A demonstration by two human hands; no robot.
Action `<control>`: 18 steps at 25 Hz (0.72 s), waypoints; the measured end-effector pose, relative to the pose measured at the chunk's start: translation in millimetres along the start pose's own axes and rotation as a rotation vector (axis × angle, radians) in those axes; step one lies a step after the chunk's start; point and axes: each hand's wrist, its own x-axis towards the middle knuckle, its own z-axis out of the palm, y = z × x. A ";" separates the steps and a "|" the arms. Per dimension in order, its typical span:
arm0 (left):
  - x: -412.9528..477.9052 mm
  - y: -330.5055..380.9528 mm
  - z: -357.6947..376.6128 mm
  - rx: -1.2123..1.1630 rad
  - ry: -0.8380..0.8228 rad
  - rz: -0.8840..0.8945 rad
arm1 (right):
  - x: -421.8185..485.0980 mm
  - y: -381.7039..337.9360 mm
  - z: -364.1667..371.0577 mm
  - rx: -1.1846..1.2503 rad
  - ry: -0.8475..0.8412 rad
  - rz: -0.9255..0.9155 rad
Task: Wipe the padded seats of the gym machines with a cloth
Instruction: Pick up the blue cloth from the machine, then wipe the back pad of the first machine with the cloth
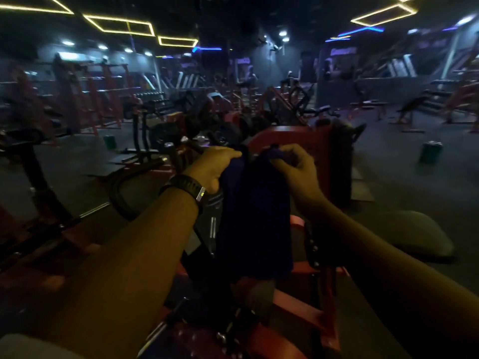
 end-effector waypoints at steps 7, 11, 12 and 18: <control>-67.9 0.8 143.9 0.064 -0.233 -0.004 | -84.7 -50.1 -99.9 -0.038 0.168 -0.038; -99.8 7.2 202.5 0.245 -0.180 0.080 | -107.6 -78.6 -174.1 0.079 0.488 0.136; -110.9 8.4 219.2 0.261 -0.218 0.088 | -113.3 -82.9 -192.5 0.059 0.420 0.124; -186.7 8.2 308.6 0.055 -0.400 -0.023 | -156.1 -98.7 -286.7 -0.259 -0.193 -0.062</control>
